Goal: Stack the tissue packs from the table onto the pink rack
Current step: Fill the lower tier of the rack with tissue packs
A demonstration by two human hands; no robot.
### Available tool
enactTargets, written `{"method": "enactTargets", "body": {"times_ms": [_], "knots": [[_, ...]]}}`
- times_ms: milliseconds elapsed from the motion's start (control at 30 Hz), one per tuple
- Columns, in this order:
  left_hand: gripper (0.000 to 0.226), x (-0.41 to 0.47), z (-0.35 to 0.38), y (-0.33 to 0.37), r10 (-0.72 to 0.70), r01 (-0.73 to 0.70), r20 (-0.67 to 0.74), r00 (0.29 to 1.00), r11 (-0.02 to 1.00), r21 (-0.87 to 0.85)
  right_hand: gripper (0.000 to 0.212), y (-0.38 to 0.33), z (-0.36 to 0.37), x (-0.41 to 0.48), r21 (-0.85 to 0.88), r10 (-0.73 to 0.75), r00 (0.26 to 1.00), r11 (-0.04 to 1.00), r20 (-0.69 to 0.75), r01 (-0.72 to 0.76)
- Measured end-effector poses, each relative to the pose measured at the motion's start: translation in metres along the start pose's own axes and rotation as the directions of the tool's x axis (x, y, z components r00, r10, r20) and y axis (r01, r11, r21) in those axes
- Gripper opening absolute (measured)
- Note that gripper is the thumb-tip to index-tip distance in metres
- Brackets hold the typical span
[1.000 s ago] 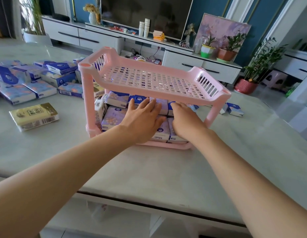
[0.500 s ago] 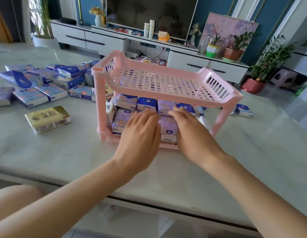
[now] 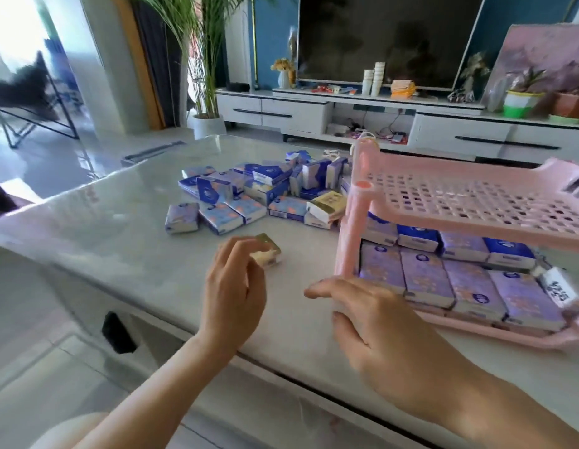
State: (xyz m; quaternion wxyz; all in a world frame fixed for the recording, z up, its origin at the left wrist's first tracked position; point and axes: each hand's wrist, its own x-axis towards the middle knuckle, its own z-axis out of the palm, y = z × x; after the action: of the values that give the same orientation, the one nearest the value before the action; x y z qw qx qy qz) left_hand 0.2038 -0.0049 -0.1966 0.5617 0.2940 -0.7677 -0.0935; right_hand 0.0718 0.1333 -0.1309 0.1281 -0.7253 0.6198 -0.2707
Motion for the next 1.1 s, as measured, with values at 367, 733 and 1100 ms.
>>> {"method": "enactTargets", "body": {"times_ms": [367,733,1100], "knots": [[0.078,0.044,-0.034,-0.121,-0.616,0.483,0.157,0.772,0.729,0.484,0.034,0.000,0.060,0.143,0.276,0.234,0.956,0.944,-0.175,-0.180],[0.048,0.059,-0.027,-0.137,-0.628,0.400,0.188,0.756,0.669,0.626,0.057,0.013,0.107,0.259,-0.326,0.285,0.958,0.908,0.019,-0.264],[0.038,0.063,-0.060,-0.125,-0.708,0.711,-0.171,0.685,0.598,0.370,0.054,-0.007,0.109,0.234,-0.196,0.191,0.951,0.951,-0.243,-0.240]]}}
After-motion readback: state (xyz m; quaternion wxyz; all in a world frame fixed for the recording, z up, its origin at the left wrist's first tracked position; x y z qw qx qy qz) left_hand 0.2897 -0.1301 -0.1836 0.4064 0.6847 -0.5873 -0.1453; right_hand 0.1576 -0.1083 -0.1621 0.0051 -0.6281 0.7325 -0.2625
